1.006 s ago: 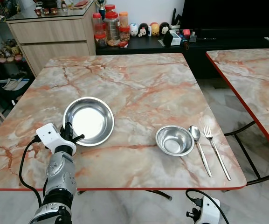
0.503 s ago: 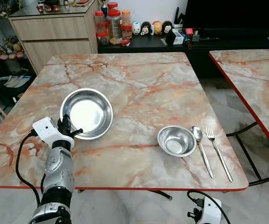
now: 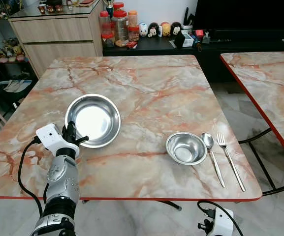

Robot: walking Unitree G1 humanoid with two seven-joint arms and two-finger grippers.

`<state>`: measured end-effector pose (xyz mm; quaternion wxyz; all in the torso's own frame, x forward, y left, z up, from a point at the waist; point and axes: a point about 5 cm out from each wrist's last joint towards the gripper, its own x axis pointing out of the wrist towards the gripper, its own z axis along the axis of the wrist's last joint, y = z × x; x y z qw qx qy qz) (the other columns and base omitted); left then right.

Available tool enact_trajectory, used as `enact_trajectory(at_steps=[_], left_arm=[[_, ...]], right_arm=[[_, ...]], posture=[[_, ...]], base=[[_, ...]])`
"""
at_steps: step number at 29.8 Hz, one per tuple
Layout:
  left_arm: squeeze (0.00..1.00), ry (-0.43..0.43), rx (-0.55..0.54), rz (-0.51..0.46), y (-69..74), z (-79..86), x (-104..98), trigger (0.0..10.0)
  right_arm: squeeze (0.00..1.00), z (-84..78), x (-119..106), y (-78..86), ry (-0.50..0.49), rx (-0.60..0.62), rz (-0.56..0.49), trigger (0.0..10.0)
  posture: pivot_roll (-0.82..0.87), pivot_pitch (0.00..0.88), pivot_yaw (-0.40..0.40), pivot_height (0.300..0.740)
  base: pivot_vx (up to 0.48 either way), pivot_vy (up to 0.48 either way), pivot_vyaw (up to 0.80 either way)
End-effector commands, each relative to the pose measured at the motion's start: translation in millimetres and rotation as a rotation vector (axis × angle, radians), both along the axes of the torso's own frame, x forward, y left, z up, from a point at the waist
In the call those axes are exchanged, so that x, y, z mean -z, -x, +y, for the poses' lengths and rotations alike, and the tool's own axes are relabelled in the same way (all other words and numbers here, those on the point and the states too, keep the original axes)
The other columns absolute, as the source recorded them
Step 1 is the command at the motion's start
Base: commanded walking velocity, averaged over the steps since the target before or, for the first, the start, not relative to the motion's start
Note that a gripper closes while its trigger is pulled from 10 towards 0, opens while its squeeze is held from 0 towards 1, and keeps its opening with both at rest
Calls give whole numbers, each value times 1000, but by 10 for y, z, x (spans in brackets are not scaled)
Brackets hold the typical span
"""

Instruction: Setting the table

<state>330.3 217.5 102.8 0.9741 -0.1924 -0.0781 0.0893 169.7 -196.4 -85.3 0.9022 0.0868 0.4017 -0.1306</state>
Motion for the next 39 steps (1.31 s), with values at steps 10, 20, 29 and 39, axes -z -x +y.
enact_trajectory(at_steps=[10,20,29,39], left_arm=[[0,3,-7,-28,4,41,-64,10000],[0,5,-11,-31,9,55,-75,10000],[0,-1,-9,-39,-2,53,-105,10000],[0,-26,-23,-9,60,127,-46,10000]], right_arm=[[0,22,-13,-31,-11,7,-16,10000],[0,32,-9,-24,-14,10,-14,10000],[0,32,-6,-18,-14,10,-13,10000],[0,36,-3,-15,-16,9,-10,10000]], posture=[[-24,0,26,740],[-23,0,29,740],[-23,0,30,740],[-20,0,35,740]], base=[[-252,0,0],[-274,0,0],[-266,0,0],[-52,0,0]])
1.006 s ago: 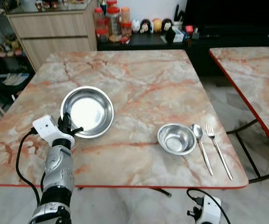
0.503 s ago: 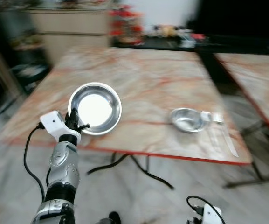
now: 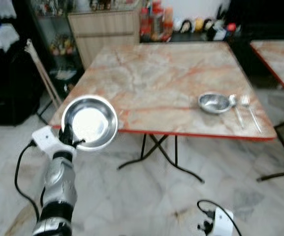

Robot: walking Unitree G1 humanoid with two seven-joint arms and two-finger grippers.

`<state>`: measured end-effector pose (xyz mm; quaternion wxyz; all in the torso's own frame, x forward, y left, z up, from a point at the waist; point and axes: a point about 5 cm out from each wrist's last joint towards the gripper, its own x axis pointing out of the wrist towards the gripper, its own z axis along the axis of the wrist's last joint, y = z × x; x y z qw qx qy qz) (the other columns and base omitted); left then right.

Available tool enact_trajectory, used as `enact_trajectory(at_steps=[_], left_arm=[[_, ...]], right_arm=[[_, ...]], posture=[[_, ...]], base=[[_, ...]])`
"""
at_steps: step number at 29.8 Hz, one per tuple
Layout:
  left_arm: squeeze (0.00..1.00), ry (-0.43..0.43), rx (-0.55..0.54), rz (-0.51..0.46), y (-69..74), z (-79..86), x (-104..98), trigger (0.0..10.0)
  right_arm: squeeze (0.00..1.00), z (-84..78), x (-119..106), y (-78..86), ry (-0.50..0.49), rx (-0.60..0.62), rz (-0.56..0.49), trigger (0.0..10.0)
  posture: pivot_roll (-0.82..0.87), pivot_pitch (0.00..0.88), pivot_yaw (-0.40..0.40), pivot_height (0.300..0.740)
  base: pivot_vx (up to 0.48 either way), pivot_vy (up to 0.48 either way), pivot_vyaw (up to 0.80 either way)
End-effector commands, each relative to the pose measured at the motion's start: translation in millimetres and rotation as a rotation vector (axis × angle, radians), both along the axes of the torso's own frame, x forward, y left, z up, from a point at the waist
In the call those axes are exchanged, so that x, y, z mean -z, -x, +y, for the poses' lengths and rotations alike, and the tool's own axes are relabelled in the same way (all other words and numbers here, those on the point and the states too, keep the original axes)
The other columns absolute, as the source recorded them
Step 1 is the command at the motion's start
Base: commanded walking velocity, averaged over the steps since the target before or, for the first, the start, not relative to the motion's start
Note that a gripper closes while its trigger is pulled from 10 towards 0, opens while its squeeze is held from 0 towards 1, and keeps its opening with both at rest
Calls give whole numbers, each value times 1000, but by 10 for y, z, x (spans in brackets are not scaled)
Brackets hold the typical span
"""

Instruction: Setting the table

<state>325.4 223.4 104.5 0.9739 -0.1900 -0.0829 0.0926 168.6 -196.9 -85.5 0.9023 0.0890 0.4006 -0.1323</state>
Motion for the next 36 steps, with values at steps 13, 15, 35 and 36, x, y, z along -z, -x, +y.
enact_trajectory(at_steps=[13,15,35,36], left_arm=[[0,-181,74,550,490,217,954,10000],[0,-235,109,682,685,202,1186,10000],[0,-327,157,1058,1297,63,1732,10000],[0,-330,148,1063,1300,70,1734,10000]], right_arm=[[0,60,-2,-25,-18,6,-5,10000],[0,55,1,-16,-18,12,-4,10000],[0,22,5,1,-9,15,3,10000],[0,23,6,2,-8,12,6,10000]], posture=[[-21,0,41,740],[-20,0,39,740],[-31,0,38,740],[-31,0,38,740]], base=[[0,0,0],[0,0,0],[0,0,0],[0,0,0]])
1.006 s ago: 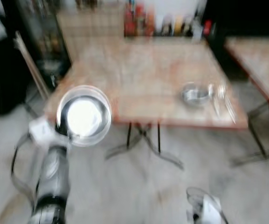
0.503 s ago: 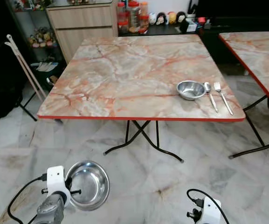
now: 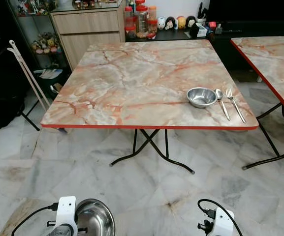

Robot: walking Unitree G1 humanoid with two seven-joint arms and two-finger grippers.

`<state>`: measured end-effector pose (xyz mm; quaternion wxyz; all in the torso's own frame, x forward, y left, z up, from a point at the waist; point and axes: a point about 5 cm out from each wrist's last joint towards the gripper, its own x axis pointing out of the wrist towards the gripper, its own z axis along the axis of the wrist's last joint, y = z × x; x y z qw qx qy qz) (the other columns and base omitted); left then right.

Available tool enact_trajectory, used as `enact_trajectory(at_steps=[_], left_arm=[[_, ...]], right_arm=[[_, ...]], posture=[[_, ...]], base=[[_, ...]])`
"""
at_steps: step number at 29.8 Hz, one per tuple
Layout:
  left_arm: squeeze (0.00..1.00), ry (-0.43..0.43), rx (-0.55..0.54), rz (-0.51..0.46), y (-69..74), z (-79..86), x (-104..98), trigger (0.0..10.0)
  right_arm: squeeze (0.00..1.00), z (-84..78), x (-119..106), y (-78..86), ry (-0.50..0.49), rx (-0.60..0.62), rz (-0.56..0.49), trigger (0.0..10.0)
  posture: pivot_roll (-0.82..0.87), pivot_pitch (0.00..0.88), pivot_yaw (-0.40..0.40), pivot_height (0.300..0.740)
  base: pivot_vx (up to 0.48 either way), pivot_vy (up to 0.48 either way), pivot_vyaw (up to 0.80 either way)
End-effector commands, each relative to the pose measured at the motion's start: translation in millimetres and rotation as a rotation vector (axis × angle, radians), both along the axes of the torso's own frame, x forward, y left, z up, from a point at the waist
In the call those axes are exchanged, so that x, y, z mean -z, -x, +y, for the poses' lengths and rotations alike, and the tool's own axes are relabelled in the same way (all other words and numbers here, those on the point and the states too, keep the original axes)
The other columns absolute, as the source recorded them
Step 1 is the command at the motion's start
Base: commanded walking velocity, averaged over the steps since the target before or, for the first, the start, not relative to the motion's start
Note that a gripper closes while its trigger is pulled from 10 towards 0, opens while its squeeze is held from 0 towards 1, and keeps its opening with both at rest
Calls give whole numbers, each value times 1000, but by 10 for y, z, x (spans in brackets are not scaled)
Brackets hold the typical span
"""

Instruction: Setting the table

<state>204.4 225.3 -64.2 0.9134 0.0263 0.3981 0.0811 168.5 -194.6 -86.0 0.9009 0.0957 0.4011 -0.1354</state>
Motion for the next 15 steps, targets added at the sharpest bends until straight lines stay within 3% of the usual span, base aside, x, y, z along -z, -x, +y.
enact_trajectory(at_steps=[1,5,9,15], left_arm=[[0,-19,-19,48,89,51,46,10000],[0,-37,-48,33,74,80,29,10000],[0,73,-144,-102,-66,75,-71,10000],[0,66,-193,-177,-137,111,-143,10000]], right_arm=[[0,1,2,1,2,0,6,10000],[0,11,1,-3,0,-1,4,10000],[0,8,2,1,-2,6,2,10000],[0,0,4,8,-1,7,4,10000]], posture=[[-30,0,38,740],[-33,0,40,740],[-34,0,41,740],[-34,0,40,740]], base=[[0,0,0],[0,0,0],[0,0,0],[0,0,0]])
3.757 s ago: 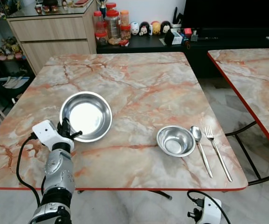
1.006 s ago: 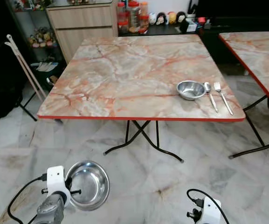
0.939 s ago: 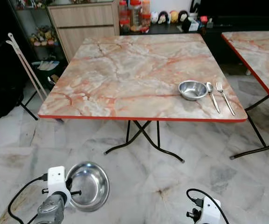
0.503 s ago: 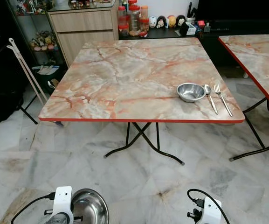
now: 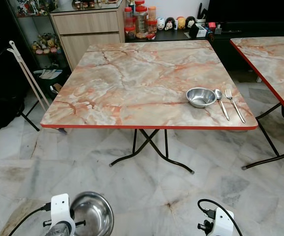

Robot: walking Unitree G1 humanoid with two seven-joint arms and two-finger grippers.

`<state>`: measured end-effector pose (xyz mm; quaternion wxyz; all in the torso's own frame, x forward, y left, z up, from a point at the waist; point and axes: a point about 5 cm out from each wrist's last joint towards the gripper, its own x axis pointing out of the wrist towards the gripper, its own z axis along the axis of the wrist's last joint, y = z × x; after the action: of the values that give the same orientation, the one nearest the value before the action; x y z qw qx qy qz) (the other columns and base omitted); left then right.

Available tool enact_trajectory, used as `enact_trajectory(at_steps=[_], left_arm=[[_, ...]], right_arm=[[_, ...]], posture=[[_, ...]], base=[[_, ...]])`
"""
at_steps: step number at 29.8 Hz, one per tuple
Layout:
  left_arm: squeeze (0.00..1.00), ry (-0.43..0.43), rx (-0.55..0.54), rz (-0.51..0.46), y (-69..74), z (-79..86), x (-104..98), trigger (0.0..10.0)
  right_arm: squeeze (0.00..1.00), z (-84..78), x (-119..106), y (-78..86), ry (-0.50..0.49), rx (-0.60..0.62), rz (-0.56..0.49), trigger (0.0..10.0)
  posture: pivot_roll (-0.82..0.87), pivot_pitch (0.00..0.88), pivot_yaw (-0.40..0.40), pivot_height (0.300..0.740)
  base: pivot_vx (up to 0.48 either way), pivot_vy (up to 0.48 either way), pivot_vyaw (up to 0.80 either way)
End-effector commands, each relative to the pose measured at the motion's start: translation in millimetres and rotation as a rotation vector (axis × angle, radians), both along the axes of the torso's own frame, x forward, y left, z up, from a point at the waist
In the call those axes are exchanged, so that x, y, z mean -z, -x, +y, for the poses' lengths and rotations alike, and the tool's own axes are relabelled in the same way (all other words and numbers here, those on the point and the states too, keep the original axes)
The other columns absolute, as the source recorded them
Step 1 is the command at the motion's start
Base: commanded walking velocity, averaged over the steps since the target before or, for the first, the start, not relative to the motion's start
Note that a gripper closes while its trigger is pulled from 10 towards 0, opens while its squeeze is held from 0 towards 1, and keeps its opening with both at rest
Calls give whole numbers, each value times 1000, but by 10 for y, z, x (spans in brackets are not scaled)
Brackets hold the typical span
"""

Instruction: Setting the table

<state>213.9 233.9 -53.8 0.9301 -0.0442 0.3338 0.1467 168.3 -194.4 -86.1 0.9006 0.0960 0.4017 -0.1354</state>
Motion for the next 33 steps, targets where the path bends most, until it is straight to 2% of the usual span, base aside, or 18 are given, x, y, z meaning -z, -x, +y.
enact_trajectory(at_steps=[1,2,3,4,6,12,31,33], left_arm=[[0,-6,-68,-24,-29,61,-38,10000],[0,-6,-68,-24,-29,61,-38,10000],[0,10,-129,-11,-4,97,-25,10000],[0,60,-236,3,42,145,0,10000],[0,133,-340,12,91,171,32,10000],[0,217,-422,-3,103,133,55,10000],[0,213,-397,49,146,82,103,10000],[0,190,-378,68,174,88,117,10000]], right_arm=[[0,-2,2,5,0,6,3,10000],[0,-2,2,5,0,6,3,10000],[0,-1,2,4,0,6,3,10000],[0,-1,2,3,1,6,3,10000],[0,0,2,3,1,5,4,10000],[0,1,2,4,2,9,2,10000],[0,-40,0,18,6,28,-1,10000],[0,-50,6,36,6,32,1,10000]], posture=[[-34,0,40,740],[-34,0,40,740],[-34,0,39,740],[-34,0,39,740],[-34,0,39,740],[-41,0,43,740],[-67,0,58,740],[-65,0,57,740]], base=[[0,0,0],[0,0,0],[0,0,0],[0,0,0],[0,0,0],[0,0,0],[0,0,0],[0,-124,0]])
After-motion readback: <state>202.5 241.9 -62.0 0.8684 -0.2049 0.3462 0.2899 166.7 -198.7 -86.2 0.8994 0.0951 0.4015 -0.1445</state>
